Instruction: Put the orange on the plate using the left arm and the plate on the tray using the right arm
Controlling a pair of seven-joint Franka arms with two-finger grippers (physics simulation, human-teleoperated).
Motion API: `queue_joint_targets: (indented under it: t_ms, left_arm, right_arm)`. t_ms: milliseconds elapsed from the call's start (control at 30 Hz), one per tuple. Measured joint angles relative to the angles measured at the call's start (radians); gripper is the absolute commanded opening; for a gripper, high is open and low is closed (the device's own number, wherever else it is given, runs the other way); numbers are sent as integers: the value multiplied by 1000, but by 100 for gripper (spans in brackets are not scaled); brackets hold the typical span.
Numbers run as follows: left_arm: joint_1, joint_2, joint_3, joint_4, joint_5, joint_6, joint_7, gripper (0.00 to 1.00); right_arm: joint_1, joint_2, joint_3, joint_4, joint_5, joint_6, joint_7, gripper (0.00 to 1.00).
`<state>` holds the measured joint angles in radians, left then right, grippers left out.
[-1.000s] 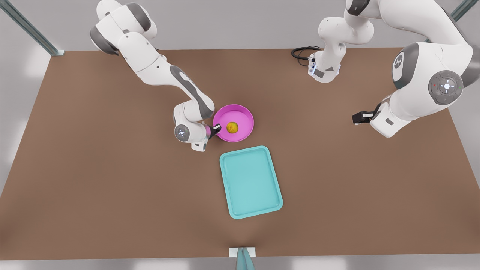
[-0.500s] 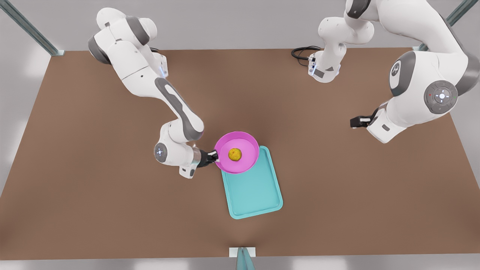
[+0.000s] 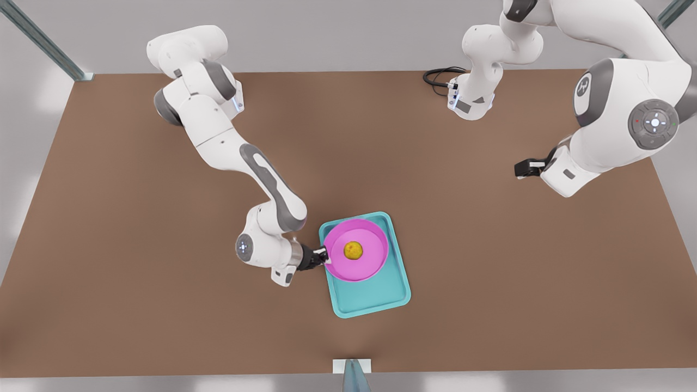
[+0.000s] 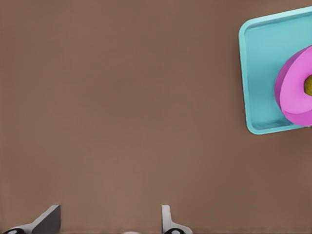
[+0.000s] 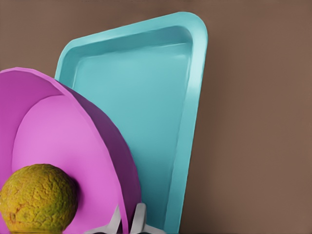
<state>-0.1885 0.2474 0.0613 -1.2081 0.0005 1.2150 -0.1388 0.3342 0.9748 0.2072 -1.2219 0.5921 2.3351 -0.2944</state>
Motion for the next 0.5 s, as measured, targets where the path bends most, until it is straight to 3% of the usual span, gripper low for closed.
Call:
queue_joint_targets:
  t_ms: [33,67,300,333,400,500]
  left_arm:
    - [0,-1,-1,0,0,-3,0,100]
    - [0,-3,-1,0,0,-7,1,100]
    - [1,1,0,0,2,-18,1,100]
    - [0,3,4,1,1,-19,0,100]
    - [2,4,12,12,0,-21,-1,100]
    - [3,11,16,32,-2,-32,-2,100]
  right_arm:
    - [0,6,-1,10,0,0,2,21]
    - [0,9,-1,15,-1,0,4,100]
    - [12,-50,4,5,-5,-4,20,100]
    - [-3,-92,-30,1,-20,-32,26,100]
    - [-67,-231,-143,-2,-171,-192,34,100]
    - [-157,-587,-241,-20,-500,-481,34,100]
